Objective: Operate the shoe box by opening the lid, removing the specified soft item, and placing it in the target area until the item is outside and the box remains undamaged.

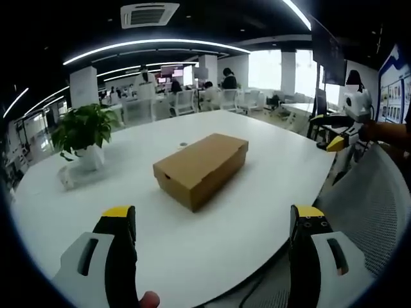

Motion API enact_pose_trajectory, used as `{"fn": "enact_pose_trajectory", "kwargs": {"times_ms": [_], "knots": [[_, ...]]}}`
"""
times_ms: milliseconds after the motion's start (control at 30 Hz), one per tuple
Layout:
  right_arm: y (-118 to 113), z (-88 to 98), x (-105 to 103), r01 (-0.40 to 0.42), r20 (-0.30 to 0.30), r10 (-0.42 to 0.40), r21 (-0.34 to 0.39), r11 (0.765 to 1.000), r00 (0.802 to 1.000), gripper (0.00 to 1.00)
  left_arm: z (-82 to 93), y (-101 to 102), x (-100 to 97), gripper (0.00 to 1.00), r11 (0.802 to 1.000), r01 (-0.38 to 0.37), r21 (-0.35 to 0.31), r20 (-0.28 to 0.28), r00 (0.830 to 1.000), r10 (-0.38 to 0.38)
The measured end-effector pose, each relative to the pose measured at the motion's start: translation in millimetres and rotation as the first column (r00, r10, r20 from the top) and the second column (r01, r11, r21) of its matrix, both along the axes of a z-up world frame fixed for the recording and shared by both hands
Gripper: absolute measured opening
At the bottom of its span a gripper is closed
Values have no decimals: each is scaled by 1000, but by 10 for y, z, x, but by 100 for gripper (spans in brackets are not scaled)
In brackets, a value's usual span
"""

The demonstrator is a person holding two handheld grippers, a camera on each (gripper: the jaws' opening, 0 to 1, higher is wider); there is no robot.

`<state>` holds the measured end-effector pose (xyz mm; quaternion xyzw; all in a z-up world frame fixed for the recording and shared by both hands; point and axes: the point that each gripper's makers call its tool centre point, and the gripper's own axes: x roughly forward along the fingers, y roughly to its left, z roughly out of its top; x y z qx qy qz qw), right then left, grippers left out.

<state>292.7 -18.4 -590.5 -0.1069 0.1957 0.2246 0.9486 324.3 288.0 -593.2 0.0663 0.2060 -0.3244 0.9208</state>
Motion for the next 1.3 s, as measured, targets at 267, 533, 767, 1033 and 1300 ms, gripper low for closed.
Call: {"fn": "enact_pose_trajectory", "kwargs": {"times_ms": [267, 533, 767, 1033, 1300], "knots": [[-24, -34, 108, -16, -7, 16, -9, 1000, 1000, 98, -59, -3, 157, 99, 1000, -3, 1, -1, 1000, 3], [-53, -55, 259, -31, -8, 30, -13, 999, 1000, 98, -105, -23, 324, 99, 1000, -15, -7, 0, 1000, 15], [-75, -122, 374, -42, -17, 42, -26, 999, 999, 97, -166, -52, 422, 99, 1000, -21, -6, -3, 1000, 21], [-65, -212, 513, -60, -24, 60, -32, 998, 998, 97, -241, -99, 499, 99, 1000, -18, -3, -6, 1000, 18], [-51, -275, 629, -78, -31, 77, -42, 996, 997, 96, -312, -148, 587, 99, 1000, -6, 6, -1, 1000, 6]]}}
